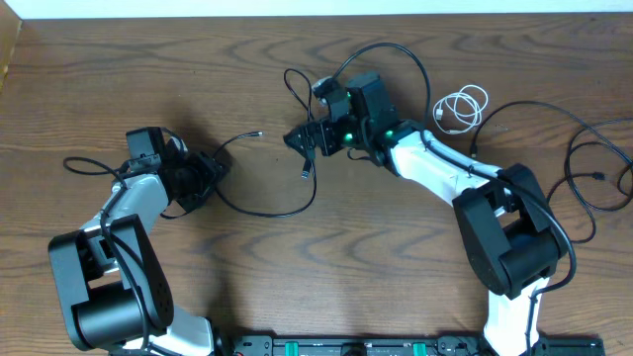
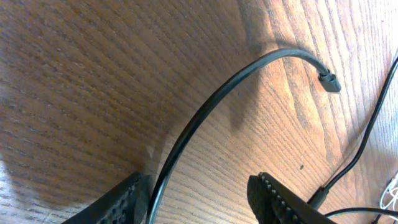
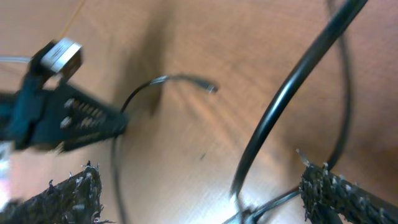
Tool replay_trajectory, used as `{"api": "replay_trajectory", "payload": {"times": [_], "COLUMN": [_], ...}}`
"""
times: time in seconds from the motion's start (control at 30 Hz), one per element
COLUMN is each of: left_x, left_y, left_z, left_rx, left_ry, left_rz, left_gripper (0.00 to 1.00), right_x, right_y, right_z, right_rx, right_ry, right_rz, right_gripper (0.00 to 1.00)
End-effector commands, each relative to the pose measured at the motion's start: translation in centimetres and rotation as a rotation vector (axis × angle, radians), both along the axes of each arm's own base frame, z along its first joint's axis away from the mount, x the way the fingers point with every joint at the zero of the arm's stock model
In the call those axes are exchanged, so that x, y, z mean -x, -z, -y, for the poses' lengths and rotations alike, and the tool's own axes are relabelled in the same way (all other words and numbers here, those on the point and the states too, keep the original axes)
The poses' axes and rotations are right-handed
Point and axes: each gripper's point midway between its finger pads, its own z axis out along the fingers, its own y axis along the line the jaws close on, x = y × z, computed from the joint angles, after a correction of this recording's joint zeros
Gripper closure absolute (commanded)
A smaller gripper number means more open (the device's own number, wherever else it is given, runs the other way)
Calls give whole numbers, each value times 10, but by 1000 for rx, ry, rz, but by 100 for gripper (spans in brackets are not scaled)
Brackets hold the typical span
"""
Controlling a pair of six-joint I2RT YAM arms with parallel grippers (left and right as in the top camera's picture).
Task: Untangle cables
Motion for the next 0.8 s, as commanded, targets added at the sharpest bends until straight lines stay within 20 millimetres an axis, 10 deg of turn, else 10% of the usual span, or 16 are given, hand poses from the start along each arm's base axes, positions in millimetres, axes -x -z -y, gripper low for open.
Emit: {"api": "replay_trajectory", "payload": {"times": [0.0,0.57,0.67,0.77], "left_x": [8,6,6,6], "left_y": [13,13,13,13], "left_z": [1,0,0,0], "left_rx": [-4,-1,-1,-1], "left_ry": [3,-7,-7,-7], "left_rz": [-41,-37,-37,-37], "left_gripper": [44,43,43,44], "right_x": [-19,-9,14,35], "right_y": [-12,1,-13,-33], "right_z": [1,-46,-61,-73], "right_rx": [36,-22,-130,-237], "right_ry": [72,-6,-132,-272], "right_rz": [112,211,158,164], "right_gripper": [1,1,18,59]}}
